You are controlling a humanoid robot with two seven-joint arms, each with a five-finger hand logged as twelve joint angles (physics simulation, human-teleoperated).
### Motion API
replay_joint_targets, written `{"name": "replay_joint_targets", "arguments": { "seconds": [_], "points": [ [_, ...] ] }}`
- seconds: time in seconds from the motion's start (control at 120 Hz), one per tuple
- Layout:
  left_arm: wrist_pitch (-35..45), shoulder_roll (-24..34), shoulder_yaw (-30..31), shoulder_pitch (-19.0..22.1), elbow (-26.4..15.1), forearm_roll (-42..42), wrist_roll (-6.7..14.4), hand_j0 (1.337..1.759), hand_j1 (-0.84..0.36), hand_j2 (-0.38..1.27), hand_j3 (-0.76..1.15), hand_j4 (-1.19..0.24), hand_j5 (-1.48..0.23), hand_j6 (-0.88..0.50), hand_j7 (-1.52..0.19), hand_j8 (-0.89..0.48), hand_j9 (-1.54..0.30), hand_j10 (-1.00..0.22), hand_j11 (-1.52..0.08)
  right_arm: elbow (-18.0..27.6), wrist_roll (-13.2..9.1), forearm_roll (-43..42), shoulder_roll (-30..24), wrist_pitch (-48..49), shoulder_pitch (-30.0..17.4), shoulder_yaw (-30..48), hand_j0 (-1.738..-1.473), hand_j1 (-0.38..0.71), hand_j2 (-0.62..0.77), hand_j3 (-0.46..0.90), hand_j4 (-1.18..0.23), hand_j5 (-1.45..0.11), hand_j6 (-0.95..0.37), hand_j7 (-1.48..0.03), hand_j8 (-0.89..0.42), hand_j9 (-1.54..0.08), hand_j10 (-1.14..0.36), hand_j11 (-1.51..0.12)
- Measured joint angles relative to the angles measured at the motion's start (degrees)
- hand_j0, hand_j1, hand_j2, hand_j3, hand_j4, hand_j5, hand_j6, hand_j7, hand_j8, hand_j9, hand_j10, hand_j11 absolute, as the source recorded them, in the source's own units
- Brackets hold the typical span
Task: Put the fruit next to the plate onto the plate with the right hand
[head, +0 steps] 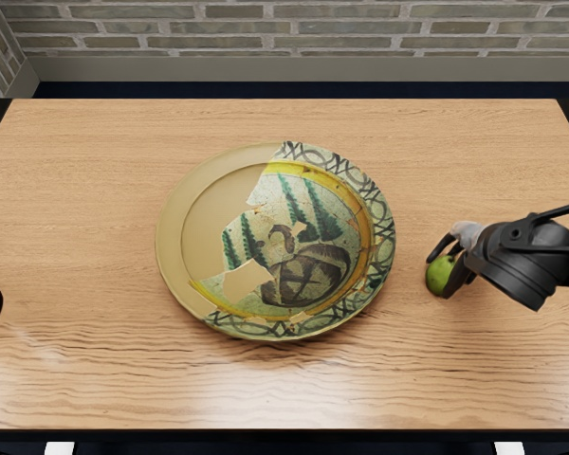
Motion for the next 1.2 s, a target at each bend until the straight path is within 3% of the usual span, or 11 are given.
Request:
{"name": "replay_joint_targets", "arguments": {
  "seconds": [0.017,0.025,0.075,0.175,0.383,0.483,0.692,0.858,1.025,1.075,1.2],
  "points": [
    [0.00,0.00,0.00,0.00,0.00,0.01,0.01,1.658,0.35,0.00,0.00,0.00,0.00,0.00,0.00,0.00,0.00,0.00,0.00,-0.18,-0.02,-0.24,-0.09,-0.09,-0.53,0.45,-1.645,0.25,0.06,0.00,-0.59,-0.80,-0.48,-0.78,-0.45,-0.81,-0.59,-0.81],
    [0.00,0.00,0.00,0.00,0.00,0.01,0.00,1.658,0.35,0.00,0.00,0.00,0.00,0.00,0.00,0.00,0.00,0.00,0.00,-0.29,-0.03,-0.37,-0.13,-0.19,-0.84,0.72,-1.645,0.28,0.19,0.00,-0.59,-0.80,-0.48,-0.79,-0.46,-0.82,-0.60,-0.82],
    [0.00,0.00,0.00,0.00,0.00,0.01,0.01,1.658,0.35,0.00,0.00,0.00,0.00,0.00,0.00,0.00,0.00,0.00,0.00,-1.02,-0.11,-0.80,-0.58,-0.52,-2.62,2.23,-1.641,0.23,0.09,0.00,-0.62,-0.88,-0.46,-0.87,-0.46,-0.89,-0.66,-0.90],
    [0.00,0.00,0.01,0.00,0.00,-0.01,0.01,1.658,0.35,0.00,0.00,0.00,0.00,0.00,0.00,0.00,0.00,0.00,0.00,-2.28,-0.08,-0.72,-4.09,-0.05,-4.93,7.40,-1.642,0.23,0.18,0.00,-0.62,-0.99,-0.44,-0.97,-0.48,-0.99,-0.73,-1.00],
    [0.00,0.00,0.00,0.00,0.00,0.01,0.01,1.658,0.35,0.00,0.00,0.00,0.00,0.00,0.00,0.00,0.00,0.00,0.00,-5.89,-0.14,-0.22,-18.30,18.33,-13.64,35.32,-1.644,0.30,0.26,0.00,-0.53,-1.10,-0.34,-1.08,-0.37,-1.11,-0.81,-1.11],
    [0.00,0.00,0.00,0.00,0.00,-0.01,0.01,1.658,0.35,0.00,0.00,0.00,0.00,0.00,0.00,0.00,0.00,0.00,0.00,-7.37,-0.13,0.55,-13.06,23.79,-15.69,45.16,-1.643,0.32,0.35,0.00,-0.50,-1.13,-0.31,-1.10,-0.34,-1.14,-0.82,-1.14],
    [0.00,0.00,0.01,0.00,0.00,-0.01,-0.01,1.658,0.35,0.00,0.00,0.00,0.00,0.00,0.00,0.00,0.00,0.00,0.00,-15.69,-0.07,-3.24,4.09,26.58,-18.49,51.25,-1.643,0.28,0.23,0.00,-0.50,-1.15,-0.32,-1.12,-0.36,-1.16,-0.84,-1.17],
    [0.00,0.00,0.01,0.00,0.00,-0.01,0.00,1.658,0.35,0.00,0.00,0.00,0.00,0.00,0.00,0.00,0.00,0.00,0.00,-17.30,-0.03,-10.14,7.56,26.65,-20.36,51.88,-1.651,-0.03,0.09,0.00,-0.25,-0.57,-0.17,-0.55,-0.19,-0.57,-0.40,-0.57],
    [0.00,0.00,0.02,0.00,0.00,-0.01,0.00,1.658,0.35,0.00,0.00,0.00,0.00,0.00,0.00,0.00,0.00,0.00,0.00,-14.03,-0.02,-11.85,4.21,28.91,-22.18,56.23,-1.655,-0.19,0.04,0.00,-0.12,-0.27,-0.09,-0.26,-0.10,-0.27,-0.19,-0.27],
    [0.00,0.00,0.02,0.00,0.00,-0.01,0.00,1.658,0.35,0.00,0.00,0.00,0.00,0.00,0.00,0.00,0.00,0.00,0.00,-11.96,-0.02,-11.18,-0.33,35.84,-26.36,62.08,-1.656,-0.22,0.03,0.00,-0.10,-0.21,-0.07,-0.21,-0.08,-0.22,-0.15,-0.21],
    [0.00,0.00,0.01,0.00,0.00,-0.01,0.02,1.658,0.35,0.00,0.00,0.00,0.00,0.00,0.00,0.00,0.00,0.00,0.00,-10.01,-0.02,-1.25,-15.53,56.62,-44.46,80.18,-1.657,-0.27,0.01,0.00,-0.06,-0.13,-0.05,-0.12,-0.05,-0.13,-0.09,-0.13]
  ]
}}
